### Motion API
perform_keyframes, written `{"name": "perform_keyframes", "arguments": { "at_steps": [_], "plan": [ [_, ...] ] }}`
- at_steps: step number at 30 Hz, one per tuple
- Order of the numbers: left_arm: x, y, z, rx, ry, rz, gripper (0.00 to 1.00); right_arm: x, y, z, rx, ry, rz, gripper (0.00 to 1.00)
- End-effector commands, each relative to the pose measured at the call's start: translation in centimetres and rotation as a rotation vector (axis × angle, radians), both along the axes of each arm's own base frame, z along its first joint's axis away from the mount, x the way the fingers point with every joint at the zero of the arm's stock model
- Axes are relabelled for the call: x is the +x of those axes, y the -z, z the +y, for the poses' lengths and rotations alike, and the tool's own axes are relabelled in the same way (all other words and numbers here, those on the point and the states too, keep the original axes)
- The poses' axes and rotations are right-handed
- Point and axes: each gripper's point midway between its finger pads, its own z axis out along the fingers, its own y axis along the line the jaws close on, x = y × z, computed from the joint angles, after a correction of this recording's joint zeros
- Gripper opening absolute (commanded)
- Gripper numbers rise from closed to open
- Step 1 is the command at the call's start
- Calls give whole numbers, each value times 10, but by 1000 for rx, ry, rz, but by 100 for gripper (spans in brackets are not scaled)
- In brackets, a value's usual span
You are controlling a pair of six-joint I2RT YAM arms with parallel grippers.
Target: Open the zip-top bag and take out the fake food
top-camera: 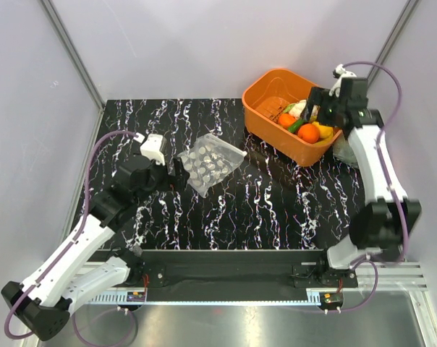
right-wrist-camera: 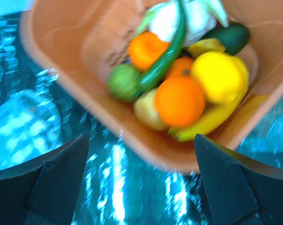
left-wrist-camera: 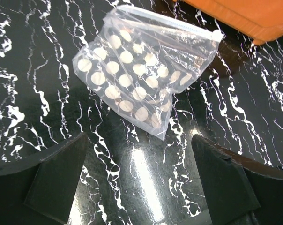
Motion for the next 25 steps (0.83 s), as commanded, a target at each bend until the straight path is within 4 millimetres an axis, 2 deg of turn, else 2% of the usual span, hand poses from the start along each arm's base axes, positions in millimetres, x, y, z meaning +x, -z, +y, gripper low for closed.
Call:
{"name": "perform_keyframes", "arguments": {
  "at_steps": [1,2,3,4,5,6,8,9,11,12,14,18,25],
  "plan": [
    [4,-41,9,-45,-50,-99,99,-38,-45,28,99,-112,-151,100],
    [4,-47,10,-58,-59,-110,99,-55,-61,29,110,-114,-194,100],
    [4,-51,12,-66,-69,-119,99,-64,-61,30,117,-117,-198,100],
    [5,-55,14,-69,-84,-125,99,-74,-53,34,128,-121,-182,100],
    [5,-63,15,-82,-93,-139,99,-90,-67,35,128,-125,-222,100],
    [6,-65,19,-81,-118,-143,99,-99,-59,36,129,-125,-206,99],
    [6,-74,22,-92,-132,-157,99,-118,-70,34,124,-119,-241,100],
    [7,-76,25,-90,-155,-163,99,-126,-64,34,125,-116,-224,100],
    [6,-80,29,-100,-175,-172,99,-140,-69,34,127,-112,-244,100],
    [6,-83,32,-98,-187,-177,99,-144,-62,34,128,-110,-226,100],
    [5,-85,35,-104,-203,-180,99,-153,-61,34,125,-112,-223,100],
    [3,-91,39,-105,-219,-191,99,-160,-53,32,114,-114,-210,100],
    [1,-97,42,-93,-220,-201,99,-165,-57,33,112,-125,-225,100]
  ]
}}
